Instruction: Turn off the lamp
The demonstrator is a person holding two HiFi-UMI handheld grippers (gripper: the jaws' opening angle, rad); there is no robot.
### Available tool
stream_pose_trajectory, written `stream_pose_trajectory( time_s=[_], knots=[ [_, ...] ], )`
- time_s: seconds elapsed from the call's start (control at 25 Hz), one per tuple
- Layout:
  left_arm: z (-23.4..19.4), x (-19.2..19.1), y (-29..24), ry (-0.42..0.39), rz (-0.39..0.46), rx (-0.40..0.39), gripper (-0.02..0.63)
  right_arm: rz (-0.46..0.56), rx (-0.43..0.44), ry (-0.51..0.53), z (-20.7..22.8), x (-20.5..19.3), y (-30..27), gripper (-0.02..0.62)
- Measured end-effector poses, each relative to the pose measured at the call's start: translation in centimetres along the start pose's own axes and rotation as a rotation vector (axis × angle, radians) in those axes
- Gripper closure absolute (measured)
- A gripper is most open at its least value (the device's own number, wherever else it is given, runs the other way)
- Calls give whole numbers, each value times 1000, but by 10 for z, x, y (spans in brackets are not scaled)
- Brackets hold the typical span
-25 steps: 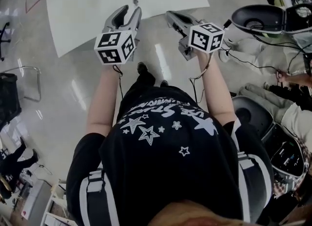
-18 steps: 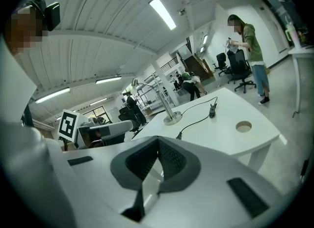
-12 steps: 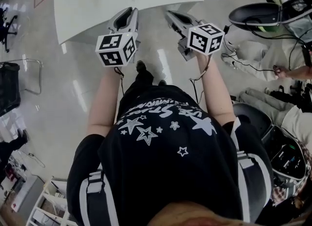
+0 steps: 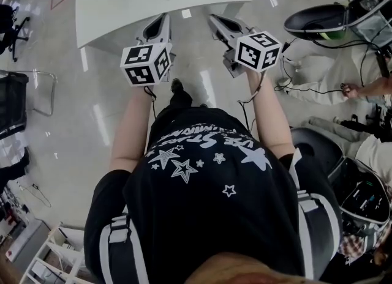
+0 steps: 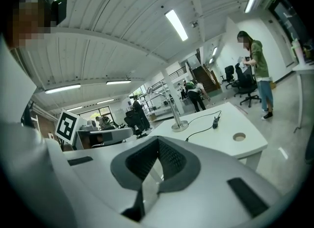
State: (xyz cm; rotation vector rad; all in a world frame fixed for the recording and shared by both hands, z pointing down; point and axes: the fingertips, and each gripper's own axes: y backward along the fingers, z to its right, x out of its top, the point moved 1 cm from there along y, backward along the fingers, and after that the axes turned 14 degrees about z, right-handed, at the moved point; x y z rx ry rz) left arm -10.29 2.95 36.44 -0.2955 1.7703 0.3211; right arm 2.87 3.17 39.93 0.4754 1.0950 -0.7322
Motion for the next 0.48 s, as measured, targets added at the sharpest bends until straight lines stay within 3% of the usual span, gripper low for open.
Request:
stream_pose_trajectory(
  time_s=[0.48],
  knots=[
    [54,12,24,-12,48,-2,596,66,25,50,-16,26,52,589]
  ],
)
